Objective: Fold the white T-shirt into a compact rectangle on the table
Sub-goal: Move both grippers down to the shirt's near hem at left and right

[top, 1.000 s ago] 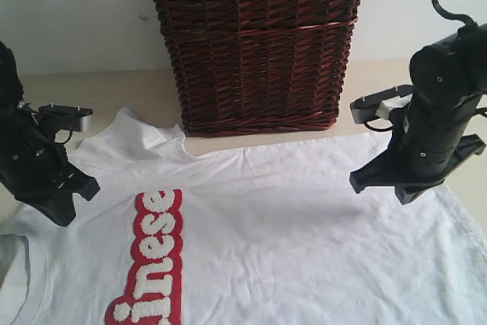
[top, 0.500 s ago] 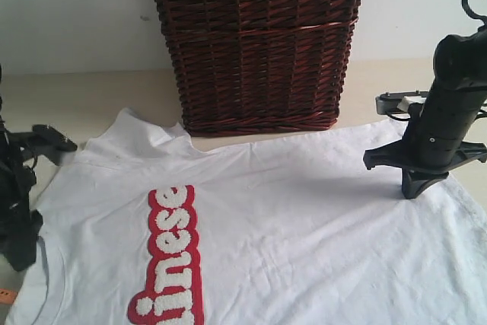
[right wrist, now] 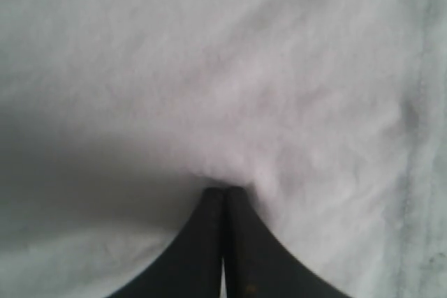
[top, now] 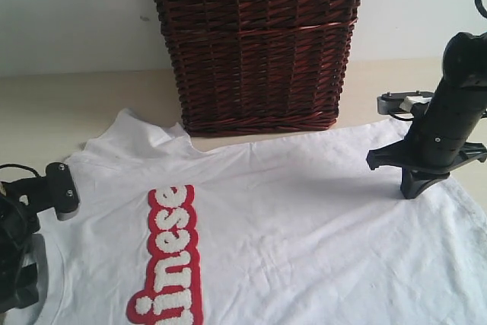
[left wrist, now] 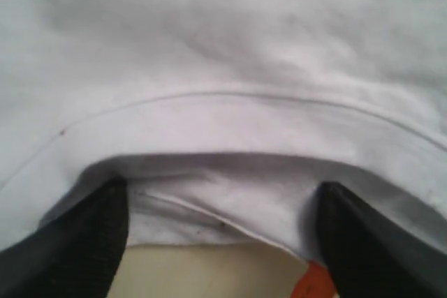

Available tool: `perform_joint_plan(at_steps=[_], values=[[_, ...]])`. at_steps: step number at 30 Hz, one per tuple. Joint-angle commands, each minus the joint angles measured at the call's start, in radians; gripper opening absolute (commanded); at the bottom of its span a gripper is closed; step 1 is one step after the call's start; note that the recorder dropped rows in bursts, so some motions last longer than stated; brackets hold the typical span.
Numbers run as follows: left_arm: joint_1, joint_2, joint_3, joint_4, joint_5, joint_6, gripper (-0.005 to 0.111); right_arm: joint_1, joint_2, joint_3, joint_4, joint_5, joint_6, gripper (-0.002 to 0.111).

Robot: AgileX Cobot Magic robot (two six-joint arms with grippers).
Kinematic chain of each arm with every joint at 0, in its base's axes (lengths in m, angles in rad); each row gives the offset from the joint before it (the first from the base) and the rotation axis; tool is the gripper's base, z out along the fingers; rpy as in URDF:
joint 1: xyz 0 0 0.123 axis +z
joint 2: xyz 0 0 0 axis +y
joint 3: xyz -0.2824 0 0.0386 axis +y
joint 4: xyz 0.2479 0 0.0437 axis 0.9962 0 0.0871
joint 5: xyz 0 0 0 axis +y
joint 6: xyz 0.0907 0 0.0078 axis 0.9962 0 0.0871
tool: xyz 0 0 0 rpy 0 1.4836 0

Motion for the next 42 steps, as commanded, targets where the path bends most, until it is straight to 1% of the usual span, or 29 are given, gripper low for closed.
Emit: perform_joint_plan(at_steps=[1, 5, 8, 10, 13, 15, 17, 20, 23, 24, 26, 29, 31, 34, 36, 38, 39, 42], values=[[0.003, 0.012, 0.013, 0.207, -0.077, -0.136, 0.073, 0.000, 0.092, 0.032, 0.016, -0.024, -0.009, 0.000], [0.003, -0.067, 0.013, 0.178, -0.100, -0.134, 0.073, 0.000, 0.092, 0.032, 0.016, -0.024, -0.009, 0.000], [0.003, -0.153, 0.013, 0.160, -0.078, -0.120, 0.073, 0.000, 0.092, 0.032, 0.016, -0.018, -0.009, 0.000], [0.003, -0.203, 0.015, 0.119, -0.042, -0.048, 0.073, 0.000, 0.092, 0.032, 0.016, -0.005, -0.009, 0.000], [0.003, -0.238, 0.038, -0.022, 0.014, 0.149, 0.073, 0.000, 0.085, 0.032, 0.016, 0.019, -0.030, 0.000], [0.003, -0.247, 0.066, -0.090, 0.018, 0.271, 0.073, 0.000, 0.073, 0.032, 0.016, 0.019, -0.032, 0.000], [0.003, -0.247, 0.095, -0.111, -0.006, 0.299, 0.073, 0.000, 0.055, 0.032, 0.016, 0.017, -0.052, 0.000], [0.003, -0.247, 0.144, -0.118, -0.078, 0.327, 0.073, 0.000, 0.033, 0.032, 0.016, 0.019, -0.081, 0.000], [0.003, -0.247, 0.181, -0.118, -0.185, 0.376, 0.073, 0.000, 0.022, 0.032, 0.029, 0.031, -0.103, 0.001], [0.003, -0.243, 0.187, -0.118, -0.222, 0.376, 0.073, 0.000, 0.017, 0.032, 0.031, 0.040, -0.120, 0.004], [0.003, -0.225, 0.189, -0.118, -0.239, 0.376, 0.073, 0.000, 0.010, 0.032, 0.031, 0.047, -0.154, 0.012], [0.003, -0.164, 0.189, -0.105, -0.221, 0.394, 0.073, 0.000, -0.015, 0.032, 0.029, 0.054, -0.215, 0.031], [0.003, -0.116, 0.189, -0.043, -0.219, 0.396, 0.073, 0.000, -0.046, 0.032, 0.025, 0.054, -0.266, 0.047], [0.005, -0.088, 0.189, 0.019, -0.222, 0.356, 0.073, 0.000, -0.104, 0.032, 0.024, 0.043, -0.308, 0.061], [0.005, -0.090, 0.189, 0.069, -0.222, 0.249, 0.073, 0.006, -0.145, 0.032, 0.034, 0.043, -0.364, 0.064], [0.005, -0.100, 0.181, 0.119, -0.212, 0.179, 0.073, 0.018, -0.180, 0.032, 0.034, 0.047, -0.449, 0.064], [0.005, -0.113, 0.170, 0.166, -0.188, 0.153, 0.073, 0.029, -0.199, 0.032, 0.030, 0.066, -0.501, 0.064], [0.005, -0.146, 0.154, 0.219, -0.118, 0.148, 0.073, 0.072, -0.261, 0.032, -0.028, 0.151, -0.683, 0.064]])
